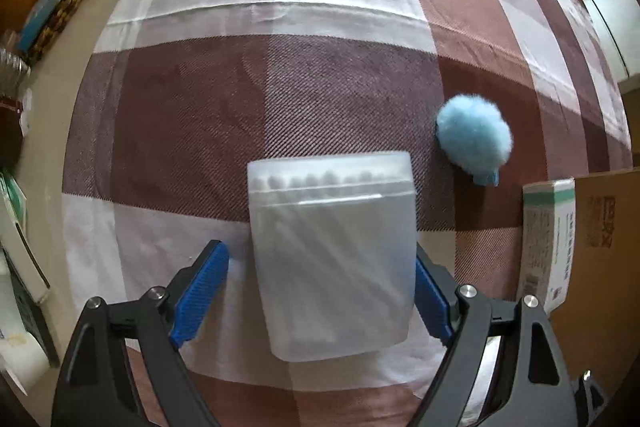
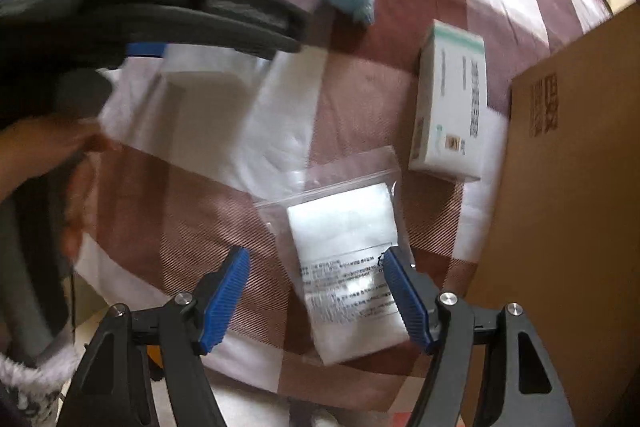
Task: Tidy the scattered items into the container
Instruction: 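Grasp the clear cotton-swab box with the left tool while the right tool grasps the white zip bag, then lift the swab box and zip bag and carry both over the cardboard box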
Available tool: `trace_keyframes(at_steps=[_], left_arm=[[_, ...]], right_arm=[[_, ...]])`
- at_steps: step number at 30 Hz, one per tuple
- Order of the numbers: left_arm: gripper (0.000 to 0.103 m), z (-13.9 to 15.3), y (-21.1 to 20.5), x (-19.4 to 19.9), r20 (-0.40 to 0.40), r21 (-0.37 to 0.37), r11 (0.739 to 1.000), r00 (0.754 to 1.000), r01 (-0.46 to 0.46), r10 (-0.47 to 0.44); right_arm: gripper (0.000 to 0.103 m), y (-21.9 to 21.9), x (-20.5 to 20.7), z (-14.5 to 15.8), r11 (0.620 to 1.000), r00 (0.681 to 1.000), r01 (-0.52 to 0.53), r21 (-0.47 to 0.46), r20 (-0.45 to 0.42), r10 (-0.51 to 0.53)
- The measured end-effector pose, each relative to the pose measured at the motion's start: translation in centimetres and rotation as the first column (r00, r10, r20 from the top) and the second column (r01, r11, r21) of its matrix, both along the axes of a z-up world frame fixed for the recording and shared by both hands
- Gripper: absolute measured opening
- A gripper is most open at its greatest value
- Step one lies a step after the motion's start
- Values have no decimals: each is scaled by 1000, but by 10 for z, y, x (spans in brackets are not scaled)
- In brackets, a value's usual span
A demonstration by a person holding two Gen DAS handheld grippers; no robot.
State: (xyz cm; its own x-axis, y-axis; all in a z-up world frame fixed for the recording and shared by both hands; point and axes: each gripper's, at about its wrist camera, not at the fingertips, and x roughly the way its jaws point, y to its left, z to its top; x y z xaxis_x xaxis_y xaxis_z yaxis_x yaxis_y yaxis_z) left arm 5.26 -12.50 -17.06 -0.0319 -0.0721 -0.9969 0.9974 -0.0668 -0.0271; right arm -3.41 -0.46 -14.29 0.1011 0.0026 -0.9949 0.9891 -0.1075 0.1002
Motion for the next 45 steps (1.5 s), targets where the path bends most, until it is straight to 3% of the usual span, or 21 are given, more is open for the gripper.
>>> trace_keyframes(at_steps=[11,14,19,22,24,25,27,37,45], left_arm=[[87,-2,-4,-10,19,-10,1000,1000,21,-21],[85,-2,-6,-13,20,-19,1000,1000,22,-22],[72,1,-7,-13,16,-38,999,1000,5,-5],[64,3,-8,-13,12,-39,999,1000,12,-11],[64,3,-8,-12,-2,-41,999,1000,9,-9],[64,4,-8,-10,-9,-49,999,1000,-4,3],[64,4,-6,-5,-12,-51,998,1000,-24,23],[64,13,23,13,-41,-23,999,999,-35,34],[64,28,64,22,-24,6,1000,999,-31,31]], right_arm=[[76,3,-6,-24,999,999,42,15,-21,-41],[103,4,-4,-30,997,996,60,44,60,-63],[103,5,-5,-30,995,994,86,47,67,-89],[94,11,-1,-26,999,999,39,23,23,-39],[73,15,5,-22,1000,998,-28,11,-47,28],[68,17,7,-20,998,996,-58,7,-68,58],[53,20,8,-16,995,994,-95,-1,-56,95],[48,21,-2,19,998,981,-51,-37,186,57],[48,12,-14,53,993,983,-81,-87,156,94]])
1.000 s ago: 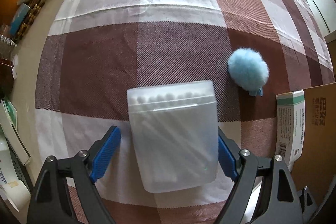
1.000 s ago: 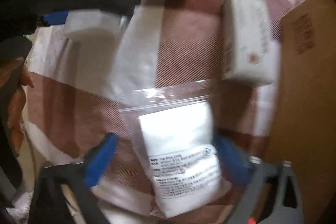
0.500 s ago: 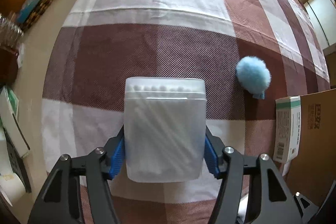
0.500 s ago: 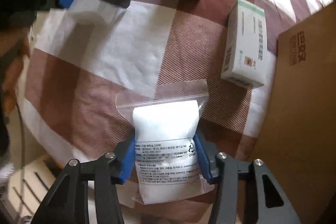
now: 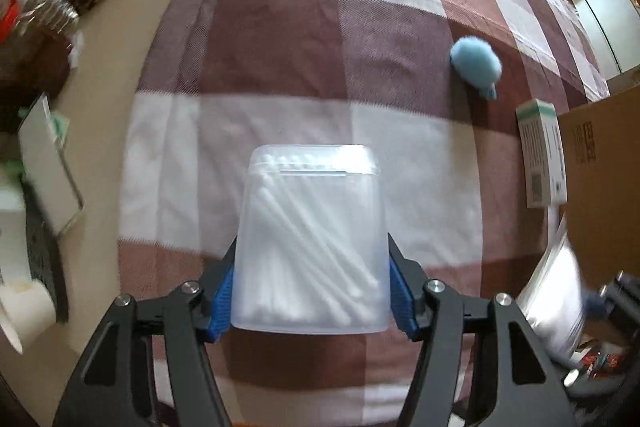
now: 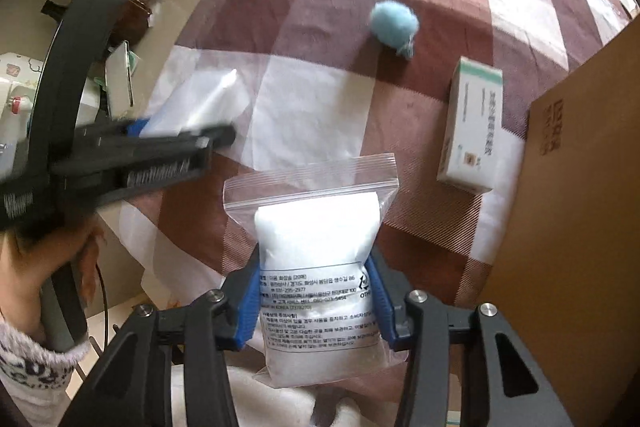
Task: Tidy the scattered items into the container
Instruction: 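Lift the swab box and zip bag and carry both over the cardboard box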
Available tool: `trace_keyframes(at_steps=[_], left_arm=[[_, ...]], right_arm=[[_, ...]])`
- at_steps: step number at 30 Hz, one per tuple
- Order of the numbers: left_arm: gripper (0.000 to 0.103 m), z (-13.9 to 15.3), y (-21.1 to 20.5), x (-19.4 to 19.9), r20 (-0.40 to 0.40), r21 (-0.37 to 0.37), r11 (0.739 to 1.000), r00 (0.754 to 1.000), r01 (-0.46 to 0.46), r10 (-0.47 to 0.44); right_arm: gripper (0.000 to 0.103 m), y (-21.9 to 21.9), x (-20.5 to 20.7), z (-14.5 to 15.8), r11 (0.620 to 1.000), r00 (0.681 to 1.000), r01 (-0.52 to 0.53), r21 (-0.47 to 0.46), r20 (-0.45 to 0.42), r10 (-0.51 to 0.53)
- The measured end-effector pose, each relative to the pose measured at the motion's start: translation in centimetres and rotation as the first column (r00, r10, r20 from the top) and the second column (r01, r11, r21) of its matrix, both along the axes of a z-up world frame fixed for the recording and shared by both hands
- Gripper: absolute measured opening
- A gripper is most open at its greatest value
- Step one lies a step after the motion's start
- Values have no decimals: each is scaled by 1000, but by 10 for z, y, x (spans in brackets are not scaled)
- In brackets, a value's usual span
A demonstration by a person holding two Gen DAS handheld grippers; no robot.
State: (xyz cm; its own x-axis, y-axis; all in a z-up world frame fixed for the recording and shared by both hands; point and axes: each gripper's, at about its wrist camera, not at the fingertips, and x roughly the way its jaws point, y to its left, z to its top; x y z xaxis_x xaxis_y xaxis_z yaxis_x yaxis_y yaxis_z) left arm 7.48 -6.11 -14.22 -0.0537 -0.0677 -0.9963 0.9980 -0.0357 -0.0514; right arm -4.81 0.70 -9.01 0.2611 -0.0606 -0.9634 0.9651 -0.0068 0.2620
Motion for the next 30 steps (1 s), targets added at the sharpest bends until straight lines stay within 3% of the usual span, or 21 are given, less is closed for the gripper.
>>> trace_keyframes(at_steps=[3,6,13,19,30], left_arm=[[64,10,11,-4,-1,3,1000,1000,9,-9],[64,15,27,9,-8,7,1000,1000,29,-29],[64,39,44,-14,-6,-5,1000,1000,28,-28],[64,88,53,27,-7,-27,998,999,50,-51],[64,126,48,-16,-21,-52,986,987,160,-162]], right_arm=[[48,-7,-10,10,1000,1000,-20,-12,-4,20],[48,1,19,12,998,999,-52,-26,-1,52],[48,2,26,44,990,995,-91,-105,-40,88],[48,1,18,74,984,995,-97,-150,-53,90],[48,12,-11,116,979,999,-41,-201,-1,42]])
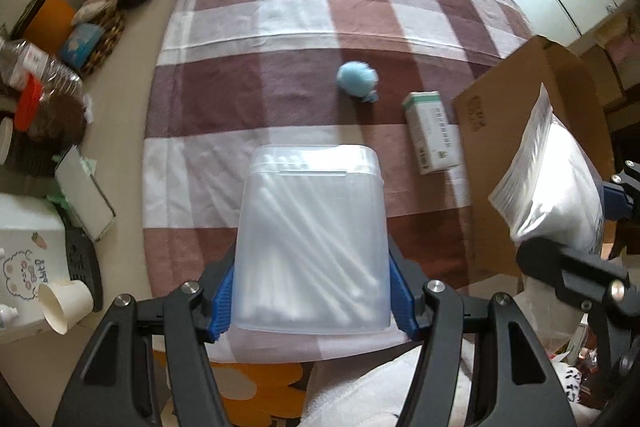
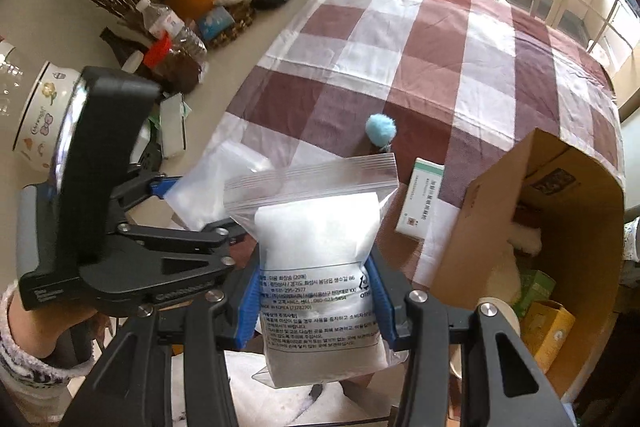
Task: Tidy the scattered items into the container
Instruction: 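Lift the swab box and zip bag and carry both over the cardboard box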
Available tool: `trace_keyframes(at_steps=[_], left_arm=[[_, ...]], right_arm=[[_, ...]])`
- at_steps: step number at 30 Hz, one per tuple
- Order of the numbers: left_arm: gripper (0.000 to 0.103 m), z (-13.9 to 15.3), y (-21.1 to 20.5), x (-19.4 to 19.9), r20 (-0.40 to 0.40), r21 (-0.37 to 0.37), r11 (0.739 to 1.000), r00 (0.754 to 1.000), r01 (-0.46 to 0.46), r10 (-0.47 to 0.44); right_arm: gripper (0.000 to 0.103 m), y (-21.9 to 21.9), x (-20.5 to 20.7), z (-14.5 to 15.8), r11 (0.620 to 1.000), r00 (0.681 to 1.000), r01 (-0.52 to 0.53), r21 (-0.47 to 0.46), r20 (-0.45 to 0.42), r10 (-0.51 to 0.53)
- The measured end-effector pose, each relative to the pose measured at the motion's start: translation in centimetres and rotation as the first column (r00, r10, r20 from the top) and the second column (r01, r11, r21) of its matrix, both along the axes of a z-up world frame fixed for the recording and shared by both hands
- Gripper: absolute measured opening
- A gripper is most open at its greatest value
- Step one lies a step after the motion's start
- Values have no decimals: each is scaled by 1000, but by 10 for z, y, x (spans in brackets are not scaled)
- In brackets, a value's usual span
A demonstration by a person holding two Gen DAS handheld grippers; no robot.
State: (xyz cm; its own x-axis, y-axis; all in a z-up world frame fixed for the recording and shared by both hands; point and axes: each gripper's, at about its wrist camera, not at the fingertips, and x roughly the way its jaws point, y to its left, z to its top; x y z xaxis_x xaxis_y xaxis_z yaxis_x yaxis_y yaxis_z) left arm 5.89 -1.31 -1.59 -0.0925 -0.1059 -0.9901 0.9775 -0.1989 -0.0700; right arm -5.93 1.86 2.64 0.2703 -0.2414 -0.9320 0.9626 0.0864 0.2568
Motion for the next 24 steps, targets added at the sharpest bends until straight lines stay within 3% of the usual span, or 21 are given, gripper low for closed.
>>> trace_keyframes(at_steps=[12,16,24], left_arm=[[64,31,3,-63,-17,-39,991,991,129,-129],[64,41,7,-84,-22,-53,984,985,169,-170],[64,55,16,-136,-52,-67,968,968,243,-246]], right_arm=[[48,33,-50,27,995,994,95,-35,54,-93],[48,47,-70,37,992,993,116,-51,36,-114],[48,73,-126,43,977,977,207,-56,62,-203]])
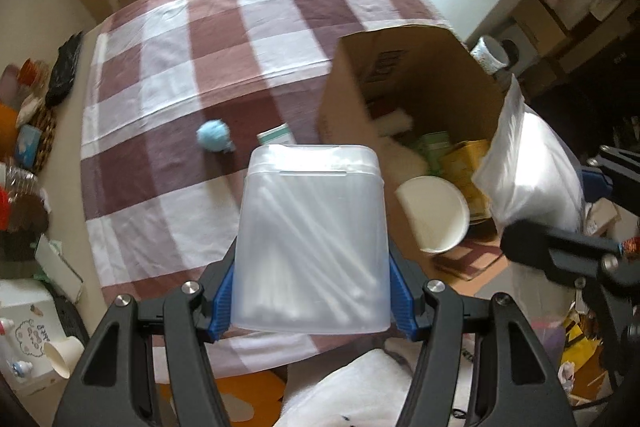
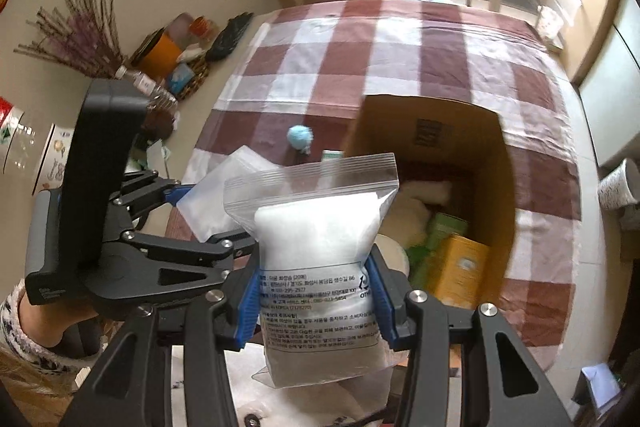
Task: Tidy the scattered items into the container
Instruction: 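Lift the swab box and zip bag and carry both over the cardboard box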
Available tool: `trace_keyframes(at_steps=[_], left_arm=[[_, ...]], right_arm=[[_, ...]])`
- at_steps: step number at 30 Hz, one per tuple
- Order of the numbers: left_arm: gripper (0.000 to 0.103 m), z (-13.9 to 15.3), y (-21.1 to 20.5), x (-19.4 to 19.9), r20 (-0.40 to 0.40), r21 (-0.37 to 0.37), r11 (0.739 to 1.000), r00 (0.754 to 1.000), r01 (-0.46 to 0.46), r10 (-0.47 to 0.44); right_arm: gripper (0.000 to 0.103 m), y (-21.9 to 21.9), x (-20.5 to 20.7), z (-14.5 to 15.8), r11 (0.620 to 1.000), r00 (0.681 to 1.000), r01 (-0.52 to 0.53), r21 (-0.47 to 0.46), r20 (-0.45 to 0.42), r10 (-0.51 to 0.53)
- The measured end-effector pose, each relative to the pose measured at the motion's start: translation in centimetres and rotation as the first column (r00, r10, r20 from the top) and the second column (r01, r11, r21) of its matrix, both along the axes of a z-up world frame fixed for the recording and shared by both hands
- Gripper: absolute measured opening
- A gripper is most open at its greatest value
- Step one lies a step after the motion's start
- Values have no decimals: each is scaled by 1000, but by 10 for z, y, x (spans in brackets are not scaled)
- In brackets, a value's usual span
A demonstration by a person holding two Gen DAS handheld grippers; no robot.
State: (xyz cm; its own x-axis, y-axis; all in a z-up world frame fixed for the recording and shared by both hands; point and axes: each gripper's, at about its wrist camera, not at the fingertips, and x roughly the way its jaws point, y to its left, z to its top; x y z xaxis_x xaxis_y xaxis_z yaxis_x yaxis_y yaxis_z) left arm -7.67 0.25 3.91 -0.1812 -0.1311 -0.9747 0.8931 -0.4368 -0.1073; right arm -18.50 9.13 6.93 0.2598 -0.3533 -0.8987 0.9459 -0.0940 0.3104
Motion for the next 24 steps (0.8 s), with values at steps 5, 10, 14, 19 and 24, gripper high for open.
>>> trace_keyframes(at_steps=[5,10,14,19,24], left_arm=[[64,7,4,-31,-16,-5,999,999,41,-41],[64,11,3,-57,-40,-2,998,997,67,-67],[64,14,-2,-74,-37,-16,996,996,85,-85],[64,10,-14,-90,-23,-16,996,996,83,-84],[64,6,-24,-99,-6,-25,996,996,84,-85]], right_arm=[[48,11,-32,3,1000,999,27,-1,-28,-27],[48,15,-61,-1,999,997,38,17,-69,-36],[48,10,-78,-7,999,996,31,30,-89,-29],[48,0,-89,-7,999,995,20,25,-98,-18],[48,-10,-92,-9,1000,996,4,23,-93,-2]])
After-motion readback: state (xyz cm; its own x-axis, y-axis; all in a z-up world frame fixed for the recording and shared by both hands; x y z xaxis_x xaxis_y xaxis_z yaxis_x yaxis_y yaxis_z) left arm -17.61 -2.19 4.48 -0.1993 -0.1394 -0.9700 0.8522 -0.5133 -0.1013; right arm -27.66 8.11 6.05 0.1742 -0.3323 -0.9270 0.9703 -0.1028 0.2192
